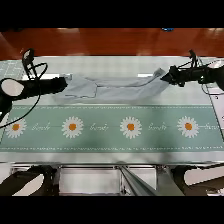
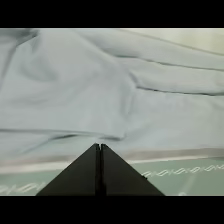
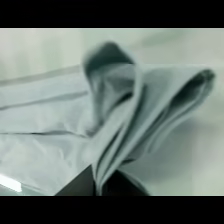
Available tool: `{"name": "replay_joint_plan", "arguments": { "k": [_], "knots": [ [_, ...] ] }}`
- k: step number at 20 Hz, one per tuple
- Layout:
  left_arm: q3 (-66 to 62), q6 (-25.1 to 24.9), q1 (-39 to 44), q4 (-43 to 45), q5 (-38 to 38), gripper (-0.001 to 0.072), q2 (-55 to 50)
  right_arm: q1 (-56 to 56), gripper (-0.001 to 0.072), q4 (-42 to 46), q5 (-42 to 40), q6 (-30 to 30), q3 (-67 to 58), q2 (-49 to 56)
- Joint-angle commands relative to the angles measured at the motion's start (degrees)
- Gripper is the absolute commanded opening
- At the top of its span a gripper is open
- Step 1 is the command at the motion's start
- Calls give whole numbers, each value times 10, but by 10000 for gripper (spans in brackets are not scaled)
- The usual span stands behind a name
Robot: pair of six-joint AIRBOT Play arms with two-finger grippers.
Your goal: Fold the shirts.
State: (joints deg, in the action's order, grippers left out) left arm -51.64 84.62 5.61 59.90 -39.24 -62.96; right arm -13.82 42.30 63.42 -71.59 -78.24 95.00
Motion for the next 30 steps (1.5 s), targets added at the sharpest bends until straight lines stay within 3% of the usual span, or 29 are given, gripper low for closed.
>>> {"name": "replay_joint_plan", "arguments": {
  "k": [1,4,11,17,23,27,30],
  "knots": [
    [-88,1,70,-4,2,17,-78,5,20,108,24,-31,6,-109],
    [-214,30,145,-3,-24,17,-197,4,20,152,47,-43,42,-218],
    [-518,85,304,-4,-242,17,-485,4,20,144,96,-49,130,-433],
    [-611,85,399,-126,-261,17,-600,4,20,129,119,-53,133,-473],
    [-635,72,341,-111,-296,18,-563,5,20,114,113,-69,133,-470],
    [-588,61,259,2,-315,18,-451,22,20,26,87,-56,132,-432],
    [-463,51,209,63,-307,18,-331,113,20,6,26,-57,114,-365]
  ]
}}
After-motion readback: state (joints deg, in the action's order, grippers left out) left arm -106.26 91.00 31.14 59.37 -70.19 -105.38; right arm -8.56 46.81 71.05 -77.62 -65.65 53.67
